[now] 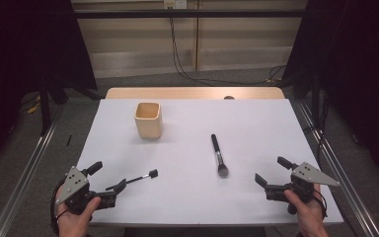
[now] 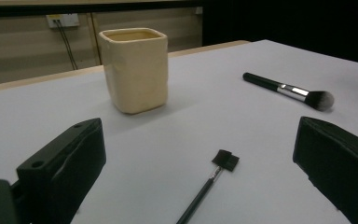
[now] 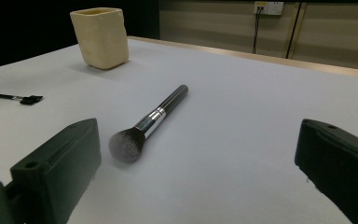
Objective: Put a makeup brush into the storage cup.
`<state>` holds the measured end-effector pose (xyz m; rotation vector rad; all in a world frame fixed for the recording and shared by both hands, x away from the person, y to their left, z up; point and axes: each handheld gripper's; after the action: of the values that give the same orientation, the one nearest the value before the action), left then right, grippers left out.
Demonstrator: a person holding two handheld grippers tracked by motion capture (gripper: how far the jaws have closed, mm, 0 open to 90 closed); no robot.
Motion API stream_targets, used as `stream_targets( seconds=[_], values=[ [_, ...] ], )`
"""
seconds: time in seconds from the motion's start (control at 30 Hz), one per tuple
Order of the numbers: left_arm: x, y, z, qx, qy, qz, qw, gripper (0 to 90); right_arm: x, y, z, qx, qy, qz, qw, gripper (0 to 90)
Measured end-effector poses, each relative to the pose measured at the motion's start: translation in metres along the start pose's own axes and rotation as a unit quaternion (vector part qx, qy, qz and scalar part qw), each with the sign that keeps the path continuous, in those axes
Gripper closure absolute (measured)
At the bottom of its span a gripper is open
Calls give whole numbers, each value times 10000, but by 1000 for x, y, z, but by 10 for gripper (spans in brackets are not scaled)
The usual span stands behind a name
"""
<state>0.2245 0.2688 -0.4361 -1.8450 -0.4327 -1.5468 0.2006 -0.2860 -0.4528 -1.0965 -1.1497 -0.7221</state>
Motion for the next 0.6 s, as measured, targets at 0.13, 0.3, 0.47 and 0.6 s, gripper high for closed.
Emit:
stream_targets(
  seconds=[0.13, 0.3, 0.47, 0.6],
  values=[
    [0, 0, 2, -48, -22, 20, 10000, 19, 0, 2, -2, 18, 15, 7, 10000, 0],
    [1, -1, 1, -118, -12, 33, 9999, 19, 0, 4, -2, 18, 64, -22, 10000, 0],
    [2, -1, 3, -168, -86, 52, 9998, 20, 0, 3, 1, 30, 59, -20, 10000, 0],
    [4, -3, 0, -187, 29, 106, 9998, 34, 1, 2, 4, 37, 28, -30, 10000, 0]
  ],
)
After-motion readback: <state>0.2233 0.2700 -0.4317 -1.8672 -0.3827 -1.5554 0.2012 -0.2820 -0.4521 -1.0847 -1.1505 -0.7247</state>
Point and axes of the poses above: each handheld gripper's, and its own axes: y roughly forward along the jaws, x roughly out of its top, z roughly to its left, and after that the axes turned 9 degrees about -x, right-handed
